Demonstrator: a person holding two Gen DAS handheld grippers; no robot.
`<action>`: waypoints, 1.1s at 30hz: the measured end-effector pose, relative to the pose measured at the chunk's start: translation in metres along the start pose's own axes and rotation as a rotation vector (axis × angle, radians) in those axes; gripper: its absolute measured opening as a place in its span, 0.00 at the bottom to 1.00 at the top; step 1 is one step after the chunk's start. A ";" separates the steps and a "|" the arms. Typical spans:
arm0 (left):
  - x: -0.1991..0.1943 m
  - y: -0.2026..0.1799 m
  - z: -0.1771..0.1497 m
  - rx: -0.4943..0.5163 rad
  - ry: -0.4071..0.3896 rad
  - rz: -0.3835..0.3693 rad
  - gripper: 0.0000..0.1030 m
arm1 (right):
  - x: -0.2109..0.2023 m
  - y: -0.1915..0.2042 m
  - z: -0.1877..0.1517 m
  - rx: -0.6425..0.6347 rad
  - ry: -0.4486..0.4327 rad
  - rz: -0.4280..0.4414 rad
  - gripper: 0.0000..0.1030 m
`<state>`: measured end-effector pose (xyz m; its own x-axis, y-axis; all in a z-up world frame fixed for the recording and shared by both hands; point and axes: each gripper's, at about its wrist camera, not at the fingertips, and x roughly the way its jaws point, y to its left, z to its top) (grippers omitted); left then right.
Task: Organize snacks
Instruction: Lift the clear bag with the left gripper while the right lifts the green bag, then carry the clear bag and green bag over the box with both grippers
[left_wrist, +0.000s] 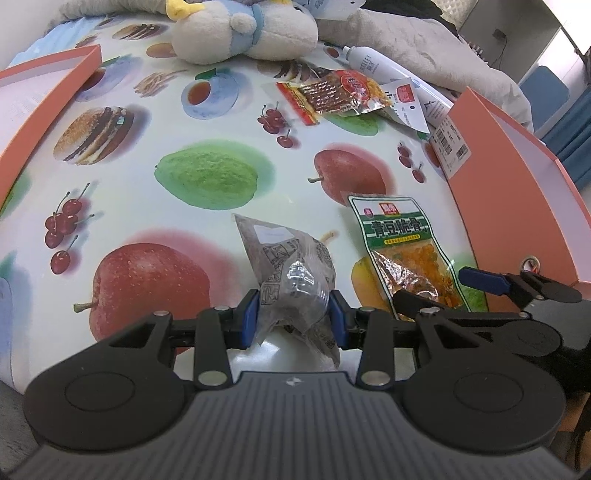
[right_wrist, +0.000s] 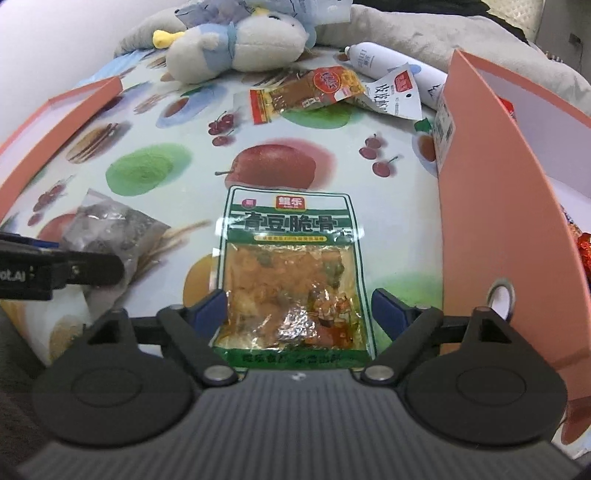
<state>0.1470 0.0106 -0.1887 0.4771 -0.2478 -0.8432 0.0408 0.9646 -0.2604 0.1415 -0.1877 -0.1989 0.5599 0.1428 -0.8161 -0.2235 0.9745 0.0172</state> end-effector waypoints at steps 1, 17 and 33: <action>0.000 0.000 0.000 0.001 0.001 -0.001 0.44 | 0.002 -0.002 0.000 0.010 0.007 0.011 0.84; 0.001 -0.006 0.000 0.009 -0.003 -0.009 0.44 | -0.009 0.017 -0.001 -0.044 0.036 -0.014 0.34; -0.034 -0.027 0.016 0.014 -0.044 -0.030 0.44 | -0.054 -0.003 0.006 0.101 0.029 0.016 0.28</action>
<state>0.1435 -0.0057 -0.1460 0.5133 -0.2725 -0.8138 0.0673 0.9581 -0.2784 0.1171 -0.1974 -0.1513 0.5336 0.1551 -0.8314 -0.1499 0.9848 0.0874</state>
